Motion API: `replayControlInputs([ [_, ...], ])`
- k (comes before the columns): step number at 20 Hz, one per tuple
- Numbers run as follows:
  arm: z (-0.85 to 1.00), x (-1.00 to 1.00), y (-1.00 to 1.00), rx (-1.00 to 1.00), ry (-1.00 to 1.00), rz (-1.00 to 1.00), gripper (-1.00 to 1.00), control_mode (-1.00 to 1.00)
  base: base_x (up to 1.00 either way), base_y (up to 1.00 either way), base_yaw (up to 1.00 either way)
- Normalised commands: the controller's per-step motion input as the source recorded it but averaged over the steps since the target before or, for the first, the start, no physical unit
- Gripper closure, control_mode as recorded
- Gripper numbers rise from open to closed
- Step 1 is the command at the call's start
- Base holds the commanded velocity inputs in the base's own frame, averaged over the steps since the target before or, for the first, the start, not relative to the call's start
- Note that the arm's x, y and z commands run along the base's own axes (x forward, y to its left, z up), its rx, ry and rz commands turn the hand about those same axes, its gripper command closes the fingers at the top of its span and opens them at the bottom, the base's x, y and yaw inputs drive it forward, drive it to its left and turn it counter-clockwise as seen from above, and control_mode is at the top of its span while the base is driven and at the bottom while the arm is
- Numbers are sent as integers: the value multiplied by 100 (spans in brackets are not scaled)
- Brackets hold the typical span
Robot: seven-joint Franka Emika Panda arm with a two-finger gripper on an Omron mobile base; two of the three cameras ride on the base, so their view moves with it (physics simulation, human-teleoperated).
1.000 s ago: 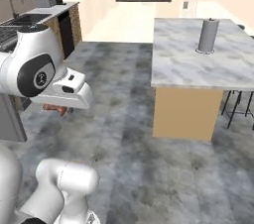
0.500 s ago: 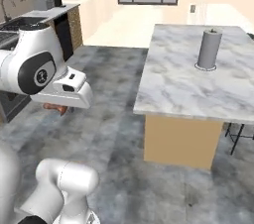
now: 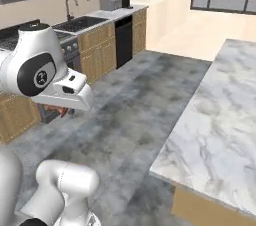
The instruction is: Pick mushroom from the fridge and place it on the plate on the counter.
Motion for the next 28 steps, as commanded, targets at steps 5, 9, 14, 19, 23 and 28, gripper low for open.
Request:
replayControlInputs([
  [5, 0, 0, 0, 0, 0, 0, 100, 100, 100, 0, 69],
  [9, 0, 0, 0, 0, 0, 0, 100, 100, 100, 0, 67],
  [14, 0, 0, 0, 0, 0, 0, 100, 100, 100, 13, 64],
  [19, 0, 0, 0, 0, 0, 0, 100, 100, 83, 38, 59],
  [23, 0, 0, 0, 0, 0, 0, 100, 100, 81, 20, 55],
  [28, 0, 0, 0, 0, 0, 0, 100, 100, 79, -7, 46],
])
